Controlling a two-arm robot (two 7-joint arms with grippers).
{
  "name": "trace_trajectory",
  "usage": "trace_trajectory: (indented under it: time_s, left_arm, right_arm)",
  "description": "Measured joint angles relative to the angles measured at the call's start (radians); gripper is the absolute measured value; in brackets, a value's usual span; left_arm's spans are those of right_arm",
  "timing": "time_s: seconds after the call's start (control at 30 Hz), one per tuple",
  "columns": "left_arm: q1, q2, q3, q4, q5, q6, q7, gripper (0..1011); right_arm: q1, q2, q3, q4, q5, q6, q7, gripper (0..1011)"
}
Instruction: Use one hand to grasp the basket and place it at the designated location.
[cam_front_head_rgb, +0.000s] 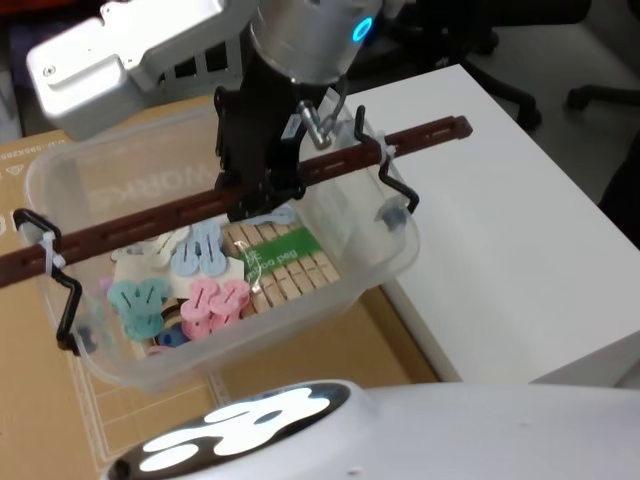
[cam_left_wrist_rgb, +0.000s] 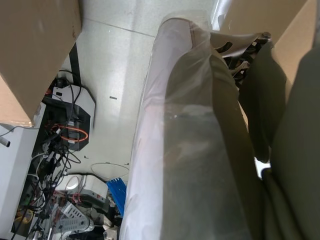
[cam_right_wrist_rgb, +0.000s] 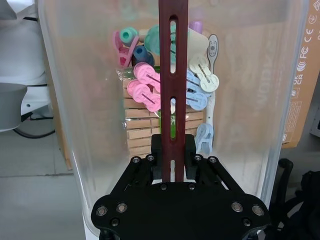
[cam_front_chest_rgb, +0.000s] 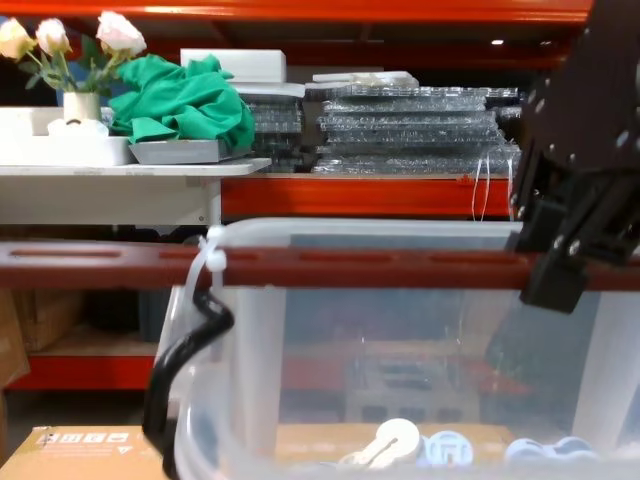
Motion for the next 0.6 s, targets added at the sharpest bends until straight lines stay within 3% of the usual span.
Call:
trace_trajectory:
  time_s: [0.3, 0.6]
  left_arm:
    - [0.0, 0.0, 0.0, 0.0, 0.0, 0.0, 0.0, 0]
    - [0.0, 0.0, 0.0, 0.0, 0.0, 0.0, 0.0, 0]
  right_arm:
    - [-0.038, 0.007, -0.024, -0.009, -0.056, 0.038, -0.072, 233]
    - [-0.076, -0.009, -0.078, 0.023, -0.111, 0.098, -0.114, 233]
